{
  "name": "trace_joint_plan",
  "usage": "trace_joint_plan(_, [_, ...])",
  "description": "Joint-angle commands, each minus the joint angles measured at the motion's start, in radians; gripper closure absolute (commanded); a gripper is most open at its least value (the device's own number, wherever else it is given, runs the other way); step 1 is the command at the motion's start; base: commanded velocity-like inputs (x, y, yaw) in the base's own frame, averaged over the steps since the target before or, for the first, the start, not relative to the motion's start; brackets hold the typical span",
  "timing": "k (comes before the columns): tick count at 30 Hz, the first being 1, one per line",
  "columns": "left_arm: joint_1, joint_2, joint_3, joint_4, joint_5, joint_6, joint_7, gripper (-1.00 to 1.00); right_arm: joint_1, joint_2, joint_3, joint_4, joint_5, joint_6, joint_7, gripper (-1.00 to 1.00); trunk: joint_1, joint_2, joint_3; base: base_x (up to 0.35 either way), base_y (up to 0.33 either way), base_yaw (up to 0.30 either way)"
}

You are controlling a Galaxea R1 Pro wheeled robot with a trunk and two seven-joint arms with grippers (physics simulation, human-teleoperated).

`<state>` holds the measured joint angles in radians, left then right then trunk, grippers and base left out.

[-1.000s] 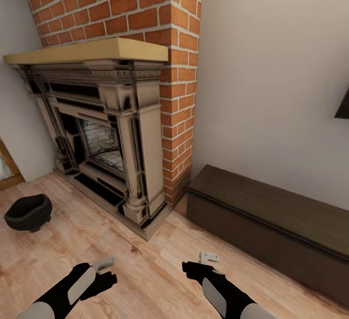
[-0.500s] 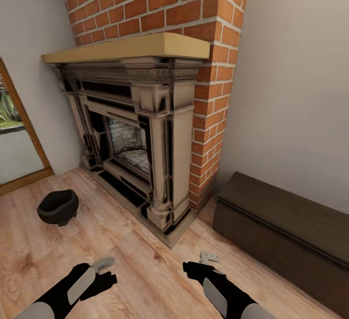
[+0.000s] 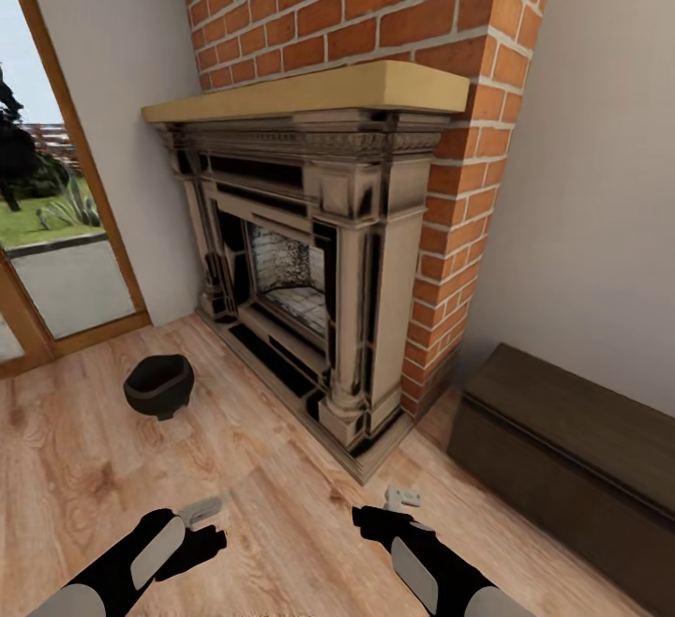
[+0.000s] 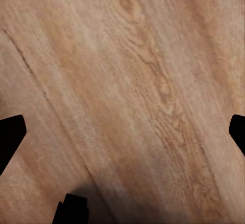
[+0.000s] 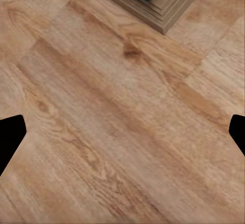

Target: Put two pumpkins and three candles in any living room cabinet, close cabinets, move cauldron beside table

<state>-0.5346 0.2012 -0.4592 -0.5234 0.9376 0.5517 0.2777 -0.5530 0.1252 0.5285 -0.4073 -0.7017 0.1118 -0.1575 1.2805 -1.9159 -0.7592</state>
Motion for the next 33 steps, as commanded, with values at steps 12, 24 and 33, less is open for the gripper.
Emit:
trace_joint_plan(12, [-0.001,0.001,-0.009,-0.003,0.009,0.000,0.009,-1.00,-0.001,-0.001,0.010,-0.002,-0.006,0.004,-0.008,-1.00,0.000,0.000,-0.009,0.061,0.058,0.263])
trace_joint_plan(24, [-0.001,0.001,-0.012,-0.002,0.010,-0.012,0.009,-1.00,0.015,-0.002,0.024,0.003,0.062,-0.052,-0.006,-1.00,0.000,0.000,-0.012,0.242,0.227,0.079])
trace_joint_plan(33, [-0.001,0.001,-0.012,-0.002,0.010,-0.012,0.009,-1.00,0.016,0.000,0.026,0.004,0.067,-0.056,-0.005,-1.00,0.000,0.000,-0.012,0.034,0.299,0.000])
